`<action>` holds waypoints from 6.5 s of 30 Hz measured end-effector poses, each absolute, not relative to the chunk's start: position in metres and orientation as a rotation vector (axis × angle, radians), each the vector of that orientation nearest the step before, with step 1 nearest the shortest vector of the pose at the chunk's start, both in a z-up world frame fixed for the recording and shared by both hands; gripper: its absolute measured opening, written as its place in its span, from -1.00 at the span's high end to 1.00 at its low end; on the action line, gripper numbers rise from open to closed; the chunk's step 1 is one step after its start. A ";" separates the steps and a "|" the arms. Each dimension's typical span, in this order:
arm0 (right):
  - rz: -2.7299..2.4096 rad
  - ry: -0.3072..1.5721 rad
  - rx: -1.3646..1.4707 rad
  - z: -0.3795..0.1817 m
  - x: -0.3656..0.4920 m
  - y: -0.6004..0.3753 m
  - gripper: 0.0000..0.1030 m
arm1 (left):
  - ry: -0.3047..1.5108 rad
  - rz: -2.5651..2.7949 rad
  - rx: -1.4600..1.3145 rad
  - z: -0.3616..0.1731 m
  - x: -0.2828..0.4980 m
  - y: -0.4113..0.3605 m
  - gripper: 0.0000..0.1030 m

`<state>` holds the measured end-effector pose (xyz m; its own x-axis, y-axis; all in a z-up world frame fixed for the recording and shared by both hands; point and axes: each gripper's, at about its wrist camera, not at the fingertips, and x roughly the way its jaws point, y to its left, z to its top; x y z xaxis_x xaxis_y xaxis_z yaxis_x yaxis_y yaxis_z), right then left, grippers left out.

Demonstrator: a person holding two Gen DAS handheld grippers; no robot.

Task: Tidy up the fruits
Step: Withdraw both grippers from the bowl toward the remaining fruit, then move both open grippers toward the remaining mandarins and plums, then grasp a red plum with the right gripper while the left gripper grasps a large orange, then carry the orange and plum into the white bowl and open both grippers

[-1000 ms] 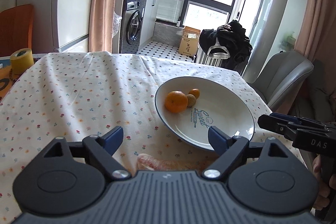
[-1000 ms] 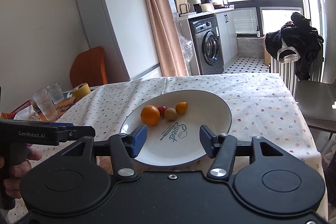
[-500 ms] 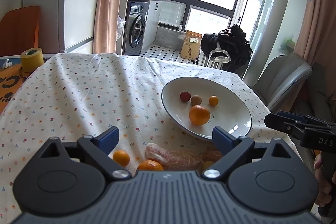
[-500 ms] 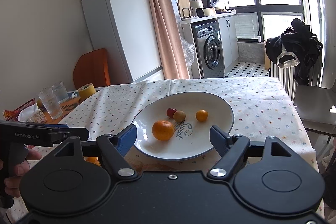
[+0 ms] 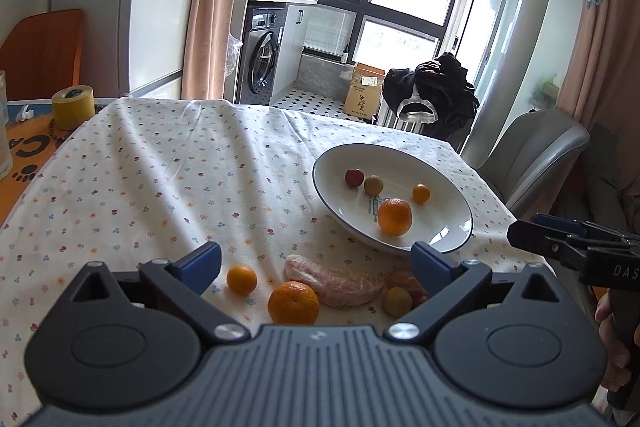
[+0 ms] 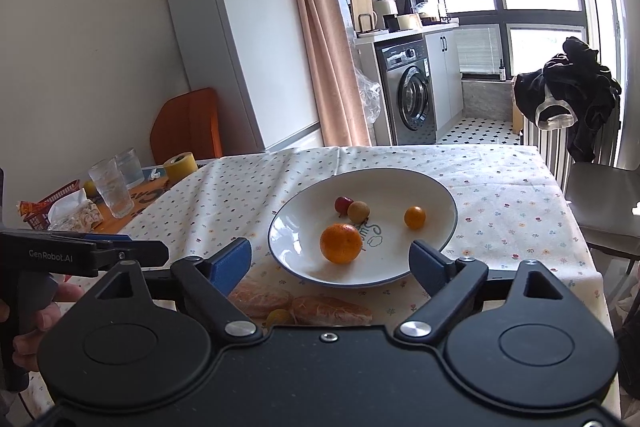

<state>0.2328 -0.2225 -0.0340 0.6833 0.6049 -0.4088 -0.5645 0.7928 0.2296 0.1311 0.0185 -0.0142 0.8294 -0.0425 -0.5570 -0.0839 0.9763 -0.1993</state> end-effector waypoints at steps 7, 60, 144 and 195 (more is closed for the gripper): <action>0.670 0.496 0.081 -0.034 0.224 -0.223 -0.69 | 0.589 0.022 -0.229 -0.015 0.119 0.020 -0.93; 0.745 0.702 0.020 -0.098 0.237 -0.186 0.13 | 0.689 0.019 -0.258 -0.075 0.137 0.032 -0.20; 0.717 0.526 0.045 -0.046 0.242 -0.217 0.56 | 0.562 -0.054 -0.194 -0.021 0.147 -0.010 0.29; 0.684 0.561 0.108 -0.062 0.299 -0.219 0.51 | 0.613 -0.016 -0.188 -0.026 0.216 -0.013 -0.08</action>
